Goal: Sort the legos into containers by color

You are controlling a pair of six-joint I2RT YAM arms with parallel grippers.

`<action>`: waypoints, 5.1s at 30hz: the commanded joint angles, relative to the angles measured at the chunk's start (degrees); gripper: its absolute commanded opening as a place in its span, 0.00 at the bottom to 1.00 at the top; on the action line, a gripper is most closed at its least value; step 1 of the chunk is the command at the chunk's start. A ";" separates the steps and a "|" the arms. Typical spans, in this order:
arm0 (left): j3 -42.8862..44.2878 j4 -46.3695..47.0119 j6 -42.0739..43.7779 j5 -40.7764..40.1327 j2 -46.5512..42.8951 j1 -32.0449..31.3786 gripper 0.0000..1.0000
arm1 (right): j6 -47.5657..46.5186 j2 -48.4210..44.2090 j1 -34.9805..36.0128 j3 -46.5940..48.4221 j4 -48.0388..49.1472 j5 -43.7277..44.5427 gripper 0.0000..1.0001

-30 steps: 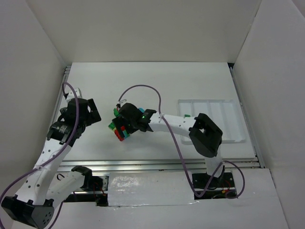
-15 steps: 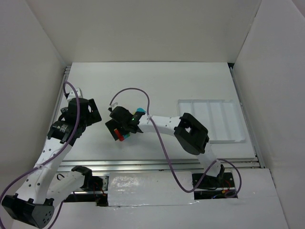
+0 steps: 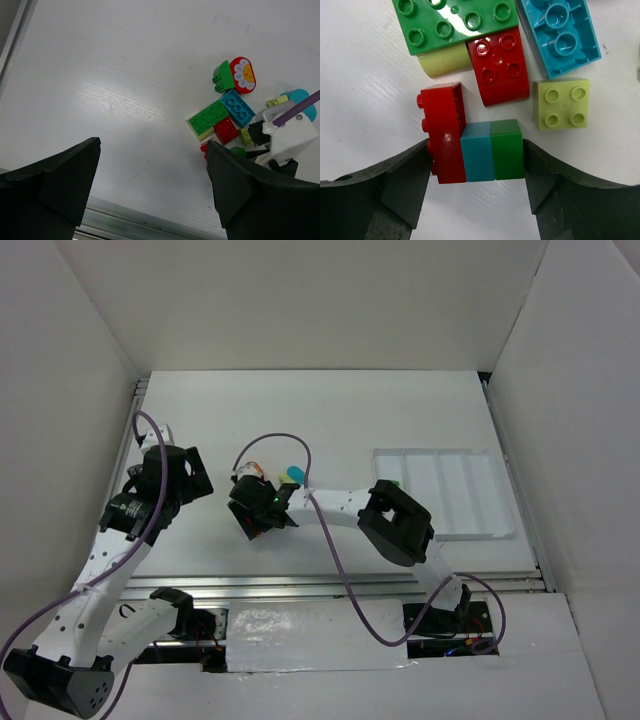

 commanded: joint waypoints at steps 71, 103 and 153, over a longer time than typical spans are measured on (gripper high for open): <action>-9.30 35.27 -6.73 51.08 -1.41 -21.47 0.00 | 6.28 -74.43 -25.16 -50.60 24.07 -60.25 1.00; -13.69 54.26 -11.03 70.60 -0.80 -21.47 0.00 | 23.23 -66.27 -24.81 -54.72 47.79 -69.33 0.72; -7.36 29.47 -4.53 45.55 -0.53 -21.03 0.00 | 12.25 -38.60 -45.56 -31.44 -0.46 6.26 0.06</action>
